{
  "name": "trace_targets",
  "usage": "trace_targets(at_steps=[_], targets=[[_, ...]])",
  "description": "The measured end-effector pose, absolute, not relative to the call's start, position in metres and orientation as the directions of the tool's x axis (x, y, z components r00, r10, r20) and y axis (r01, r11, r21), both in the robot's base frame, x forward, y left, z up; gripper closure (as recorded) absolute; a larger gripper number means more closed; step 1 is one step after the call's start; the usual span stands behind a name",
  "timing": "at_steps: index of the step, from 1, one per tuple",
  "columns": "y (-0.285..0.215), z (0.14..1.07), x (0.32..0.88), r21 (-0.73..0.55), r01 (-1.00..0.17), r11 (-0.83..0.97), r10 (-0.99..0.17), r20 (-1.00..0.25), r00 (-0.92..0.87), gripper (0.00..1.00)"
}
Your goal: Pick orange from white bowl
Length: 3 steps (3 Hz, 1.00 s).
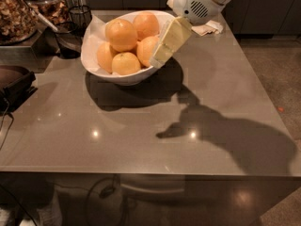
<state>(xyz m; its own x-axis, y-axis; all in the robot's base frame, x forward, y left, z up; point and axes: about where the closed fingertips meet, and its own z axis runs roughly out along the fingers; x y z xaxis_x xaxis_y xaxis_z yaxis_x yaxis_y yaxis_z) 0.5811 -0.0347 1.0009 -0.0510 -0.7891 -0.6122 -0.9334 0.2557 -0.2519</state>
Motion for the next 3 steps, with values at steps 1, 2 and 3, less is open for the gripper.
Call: trace_targets(at_steps=[1, 2, 3], targets=[[-0.03, 0.996, 0.587, -0.242, -0.928, 0.285, -0.762, -0.644, -0.066, 0.0], [-0.001, 0.995, 0.614, -0.261, -0.93, 0.259, -0.746, -0.666, -0.02, 0.0], [0.028, 0.999, 0.641, -0.268, -0.938, 0.221, -0.736, -0.677, 0.021, 0.0]])
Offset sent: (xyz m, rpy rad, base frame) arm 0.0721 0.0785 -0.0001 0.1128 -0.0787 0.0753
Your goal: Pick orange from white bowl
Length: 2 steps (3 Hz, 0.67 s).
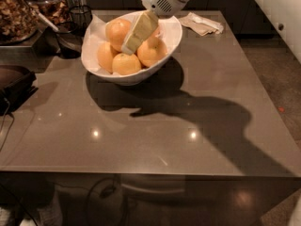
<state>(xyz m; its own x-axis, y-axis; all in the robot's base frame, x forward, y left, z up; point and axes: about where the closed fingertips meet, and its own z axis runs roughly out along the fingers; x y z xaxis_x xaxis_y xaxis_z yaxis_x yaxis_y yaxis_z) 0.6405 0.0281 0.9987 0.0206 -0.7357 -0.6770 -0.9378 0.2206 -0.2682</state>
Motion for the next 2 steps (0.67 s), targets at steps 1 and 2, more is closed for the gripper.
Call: trace_targets(at_steps=[1, 2], targets=[[0.048, 1.003, 0.656, -0.275, -0.942, 0.191, -0.73, -0.682, 0.051, 0.0], [0.059, 1.005, 0.664, -0.288, -0.942, 0.174, -0.731, -0.678, 0.072, 0.18]])
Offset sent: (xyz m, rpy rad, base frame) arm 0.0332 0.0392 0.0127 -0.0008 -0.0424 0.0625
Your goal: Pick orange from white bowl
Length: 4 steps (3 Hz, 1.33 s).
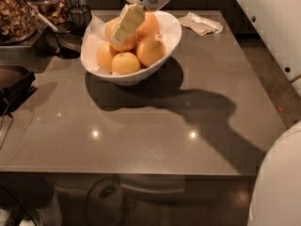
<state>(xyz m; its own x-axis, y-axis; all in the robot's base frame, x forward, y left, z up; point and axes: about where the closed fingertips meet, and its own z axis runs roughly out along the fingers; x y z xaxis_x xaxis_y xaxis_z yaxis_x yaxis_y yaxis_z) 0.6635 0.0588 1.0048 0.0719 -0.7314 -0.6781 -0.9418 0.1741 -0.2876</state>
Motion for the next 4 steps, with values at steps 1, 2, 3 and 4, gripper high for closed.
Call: trace_targets(at_steps=[1, 2, 3, 4], targets=[[0.064, 1.005, 0.669, -0.287, -0.944, 0.164, -0.729, -0.679, 0.08, 0.27], [0.066, 1.003, 0.674, -0.291, -0.944, 0.157, -0.744, -0.663, 0.081, 0.25], [0.067, 0.992, 0.681, -0.288, -0.945, 0.154, -0.773, -0.631, 0.067, 0.23], [0.068, 0.975, 0.688, -0.269, -0.951, 0.153, -0.797, -0.603, 0.042, 0.25]])
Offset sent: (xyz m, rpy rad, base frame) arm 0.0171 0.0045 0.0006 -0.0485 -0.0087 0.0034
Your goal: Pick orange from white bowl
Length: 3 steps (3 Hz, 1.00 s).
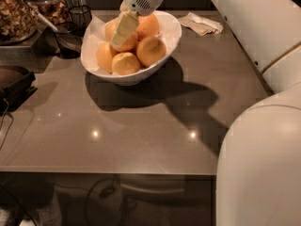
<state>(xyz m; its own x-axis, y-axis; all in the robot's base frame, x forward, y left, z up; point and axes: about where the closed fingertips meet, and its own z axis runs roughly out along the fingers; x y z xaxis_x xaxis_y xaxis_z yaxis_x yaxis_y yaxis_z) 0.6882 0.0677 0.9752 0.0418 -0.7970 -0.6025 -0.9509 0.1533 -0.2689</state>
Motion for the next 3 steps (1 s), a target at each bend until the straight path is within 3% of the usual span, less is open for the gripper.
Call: trace_targets(at_steps=[3], targets=[[0.065, 0.951, 0.699, -0.232, -0.958, 0.169, -0.816, -0.579, -0.004, 0.26]])
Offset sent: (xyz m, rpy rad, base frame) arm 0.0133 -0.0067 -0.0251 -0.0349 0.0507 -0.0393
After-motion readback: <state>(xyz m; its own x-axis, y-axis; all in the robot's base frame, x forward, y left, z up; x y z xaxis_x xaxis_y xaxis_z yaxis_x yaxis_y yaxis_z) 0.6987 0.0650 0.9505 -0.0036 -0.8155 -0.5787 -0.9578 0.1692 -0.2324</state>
